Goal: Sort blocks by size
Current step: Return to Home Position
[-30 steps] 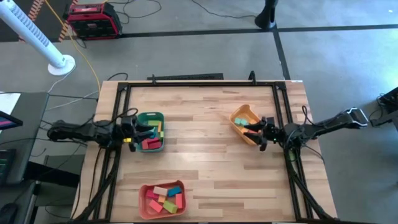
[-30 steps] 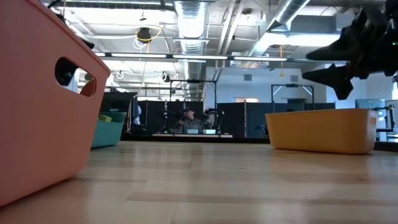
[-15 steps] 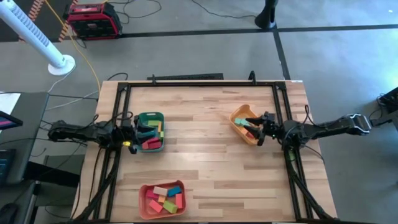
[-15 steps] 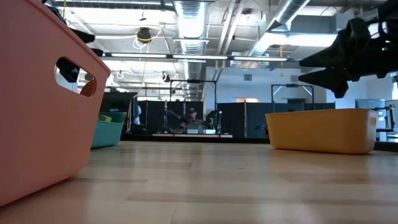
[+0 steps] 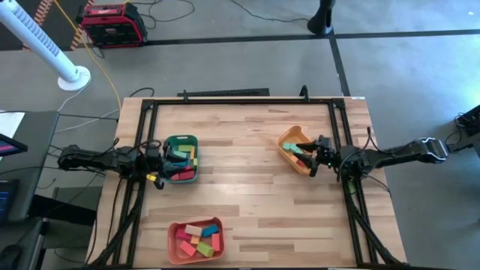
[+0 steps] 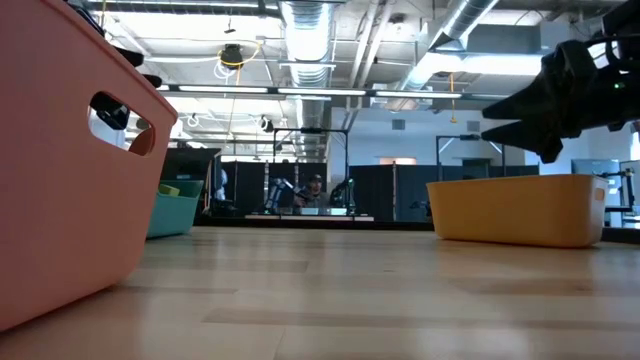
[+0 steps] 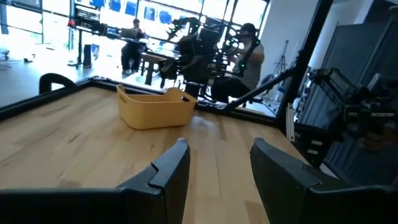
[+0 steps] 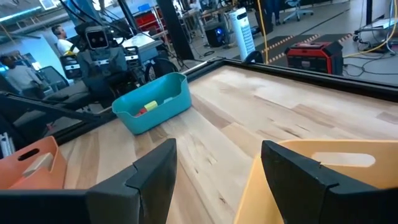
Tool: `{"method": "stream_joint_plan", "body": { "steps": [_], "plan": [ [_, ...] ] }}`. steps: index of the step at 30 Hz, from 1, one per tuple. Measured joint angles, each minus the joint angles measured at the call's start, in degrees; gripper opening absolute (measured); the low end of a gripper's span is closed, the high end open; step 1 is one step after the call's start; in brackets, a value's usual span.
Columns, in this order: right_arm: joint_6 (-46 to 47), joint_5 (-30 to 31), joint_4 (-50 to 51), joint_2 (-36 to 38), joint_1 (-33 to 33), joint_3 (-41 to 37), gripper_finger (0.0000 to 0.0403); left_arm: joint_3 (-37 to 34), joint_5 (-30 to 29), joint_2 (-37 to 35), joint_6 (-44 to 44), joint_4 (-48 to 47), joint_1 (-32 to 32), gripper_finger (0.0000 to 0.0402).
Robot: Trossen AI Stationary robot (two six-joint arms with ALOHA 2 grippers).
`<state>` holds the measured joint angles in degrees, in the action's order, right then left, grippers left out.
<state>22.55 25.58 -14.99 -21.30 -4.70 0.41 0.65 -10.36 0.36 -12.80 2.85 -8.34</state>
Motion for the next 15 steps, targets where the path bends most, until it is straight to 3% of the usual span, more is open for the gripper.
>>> {"method": "stream_joint_plan", "body": {
  "steps": [15],
  "plan": [
    [-0.11,-0.02,8.06,0.00,1.50,-0.02,0.0260,-0.02,0.88,0.00,6.63,-0.22,0.00,0.0159]
  ]
}}
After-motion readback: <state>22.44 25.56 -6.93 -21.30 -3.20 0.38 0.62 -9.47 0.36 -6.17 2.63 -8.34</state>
